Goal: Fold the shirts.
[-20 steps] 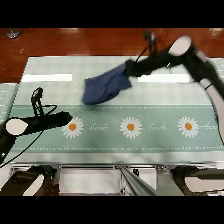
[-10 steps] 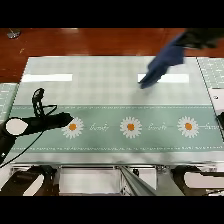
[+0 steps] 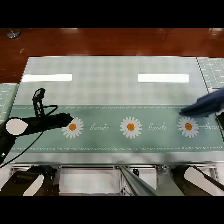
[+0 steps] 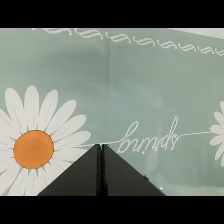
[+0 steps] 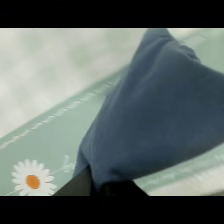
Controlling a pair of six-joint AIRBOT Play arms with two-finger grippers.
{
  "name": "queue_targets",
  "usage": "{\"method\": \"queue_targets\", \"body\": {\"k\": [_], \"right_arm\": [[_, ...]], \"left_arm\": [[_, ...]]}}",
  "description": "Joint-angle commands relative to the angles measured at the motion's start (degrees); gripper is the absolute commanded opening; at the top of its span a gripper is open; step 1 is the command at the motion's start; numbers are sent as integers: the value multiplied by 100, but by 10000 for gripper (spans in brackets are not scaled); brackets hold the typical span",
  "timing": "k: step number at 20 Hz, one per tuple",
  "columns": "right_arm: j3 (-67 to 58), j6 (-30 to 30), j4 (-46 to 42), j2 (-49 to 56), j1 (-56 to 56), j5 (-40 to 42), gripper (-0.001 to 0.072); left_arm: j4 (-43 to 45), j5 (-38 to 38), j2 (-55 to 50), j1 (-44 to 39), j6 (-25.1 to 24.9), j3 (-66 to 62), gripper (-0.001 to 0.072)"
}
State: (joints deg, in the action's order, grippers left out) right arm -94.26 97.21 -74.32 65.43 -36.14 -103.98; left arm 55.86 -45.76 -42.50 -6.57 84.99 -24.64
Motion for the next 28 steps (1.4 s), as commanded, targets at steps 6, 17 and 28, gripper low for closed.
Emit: {"method": "queue_targets", "body": {"k": [6,17,28], "right_arm": [[3556,787,-1606,-2369,-1965,925,33],[1801,-1095,3840,-981,-549,3390,22],[2367,-131,-1008,1384,5346,4286,22]], "left_arm": [[0,133,-4,0,-57,2,18],[20,-33,-323,675,-664,-2852,17],[2586,-1349,-2736,-863,815,-3945,17]]}}
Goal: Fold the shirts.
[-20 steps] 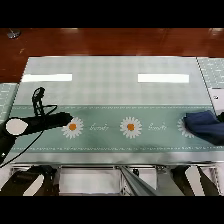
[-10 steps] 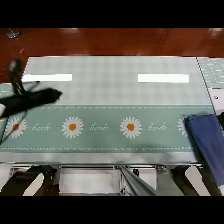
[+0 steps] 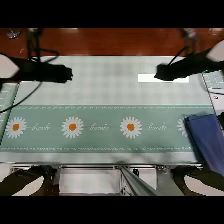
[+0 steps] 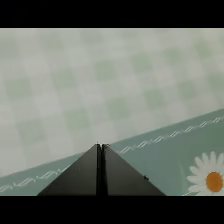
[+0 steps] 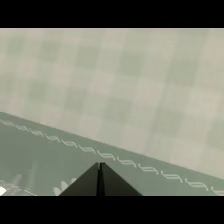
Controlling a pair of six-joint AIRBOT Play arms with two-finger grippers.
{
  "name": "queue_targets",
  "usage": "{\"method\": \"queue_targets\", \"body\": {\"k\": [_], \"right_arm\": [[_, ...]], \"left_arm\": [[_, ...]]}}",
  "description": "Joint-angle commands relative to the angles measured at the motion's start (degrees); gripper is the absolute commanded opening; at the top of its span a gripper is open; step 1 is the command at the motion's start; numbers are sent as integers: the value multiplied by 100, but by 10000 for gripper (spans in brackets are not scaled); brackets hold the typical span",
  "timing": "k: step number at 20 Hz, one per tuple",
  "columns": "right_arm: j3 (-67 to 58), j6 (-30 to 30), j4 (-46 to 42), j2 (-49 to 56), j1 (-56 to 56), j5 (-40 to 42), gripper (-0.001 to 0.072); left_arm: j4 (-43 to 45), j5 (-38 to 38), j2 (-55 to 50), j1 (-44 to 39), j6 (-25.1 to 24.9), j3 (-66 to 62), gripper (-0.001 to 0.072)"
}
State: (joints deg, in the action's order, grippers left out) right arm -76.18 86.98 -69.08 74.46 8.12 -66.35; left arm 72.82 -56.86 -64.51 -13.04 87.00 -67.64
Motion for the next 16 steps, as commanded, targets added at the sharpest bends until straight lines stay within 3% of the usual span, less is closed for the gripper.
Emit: {"method": "queue_targets", "body": {"k": [1,16], "right_arm": [[702,1108,-1705,570,914,584,22],[737,1178,-1996,662,907,577,22]], "left_arm": [[890,-240,-656,-151,612,413,17],[863,-170,-728,-20,612,225,18]]}}
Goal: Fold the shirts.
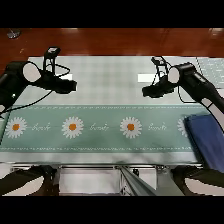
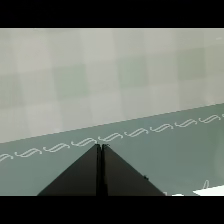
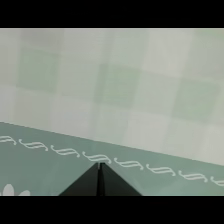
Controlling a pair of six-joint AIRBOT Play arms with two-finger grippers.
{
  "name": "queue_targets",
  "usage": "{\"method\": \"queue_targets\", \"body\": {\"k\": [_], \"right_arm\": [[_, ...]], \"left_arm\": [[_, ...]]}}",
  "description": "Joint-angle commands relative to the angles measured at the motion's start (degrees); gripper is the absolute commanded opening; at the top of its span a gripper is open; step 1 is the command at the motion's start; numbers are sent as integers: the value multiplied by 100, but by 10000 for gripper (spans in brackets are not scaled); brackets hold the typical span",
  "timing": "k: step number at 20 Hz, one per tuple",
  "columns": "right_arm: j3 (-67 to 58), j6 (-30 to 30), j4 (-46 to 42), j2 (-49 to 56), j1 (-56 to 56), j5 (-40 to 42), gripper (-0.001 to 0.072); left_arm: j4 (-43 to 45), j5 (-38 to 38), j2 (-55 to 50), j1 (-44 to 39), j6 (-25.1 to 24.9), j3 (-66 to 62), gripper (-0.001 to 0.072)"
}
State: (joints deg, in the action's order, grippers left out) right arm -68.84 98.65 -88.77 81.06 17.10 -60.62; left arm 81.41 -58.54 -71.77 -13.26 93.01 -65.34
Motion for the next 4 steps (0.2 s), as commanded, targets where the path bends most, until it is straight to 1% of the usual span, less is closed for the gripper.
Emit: {"method": "queue_targets", "body": {"k": [1,4], "right_arm": [[2,11,-26,2,9,4,22],[2,11,-26,2,9,4,22]], "left_arm": [[4,0,-2,2,11,-4,18],[4,-2,-2,2,11,-4,18]]}}
